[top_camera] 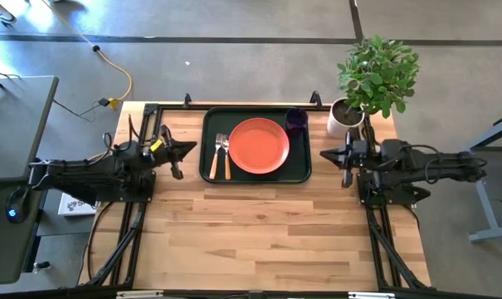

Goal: Pick and place plate/cup/fork/spoon on tray
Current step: Return to Home Position

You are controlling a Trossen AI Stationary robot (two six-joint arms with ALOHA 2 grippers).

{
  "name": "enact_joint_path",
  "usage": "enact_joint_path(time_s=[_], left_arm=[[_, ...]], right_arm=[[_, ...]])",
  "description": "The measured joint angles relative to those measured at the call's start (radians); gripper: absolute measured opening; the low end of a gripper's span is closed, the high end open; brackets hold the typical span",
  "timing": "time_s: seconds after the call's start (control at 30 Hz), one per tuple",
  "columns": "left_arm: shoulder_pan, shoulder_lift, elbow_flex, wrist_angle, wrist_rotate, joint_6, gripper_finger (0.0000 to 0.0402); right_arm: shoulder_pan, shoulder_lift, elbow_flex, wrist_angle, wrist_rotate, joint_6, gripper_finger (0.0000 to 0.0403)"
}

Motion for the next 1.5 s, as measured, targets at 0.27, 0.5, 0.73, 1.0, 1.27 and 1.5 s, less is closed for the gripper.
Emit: enact_joint_path(time_s=[0.27,0.5,0.73,1.0,1.27,1.5], left_arm=[[0.004,-0.097,-0.141,0.052,0.002,-0.045,0.0000],[0.004,-0.176,-0.138,0.019,0.002,-0.003,0.0000],[0.004,-0.248,-0.138,-0.082,0.039,-0.024,0.0000],[-0.001,-0.269,-0.140,-0.182,0.039,-0.078,0.0000],[-0.001,-0.276,-0.139,-0.292,0.031,-0.073,0.0000],[-0.002,-0.274,-0.139,-0.294,0.029,-0.028,0.0000]], right_arm=[[0.017,-0.099,-0.270,0.357,-0.032,0.020,0.0000],[0.016,-0.189,-0.286,0.287,-0.085,0.067,0.0000],[0.015,-0.265,-0.359,0.278,-0.089,0.090,0.0000],[0.014,-0.341,-0.415,0.257,-0.089,0.126,0.0000],[0.013,-0.342,-0.415,0.107,-0.112,0.092,0.0000],[0.012,-0.342,-0.415,0.099,-0.128,0.018,0.0000]])
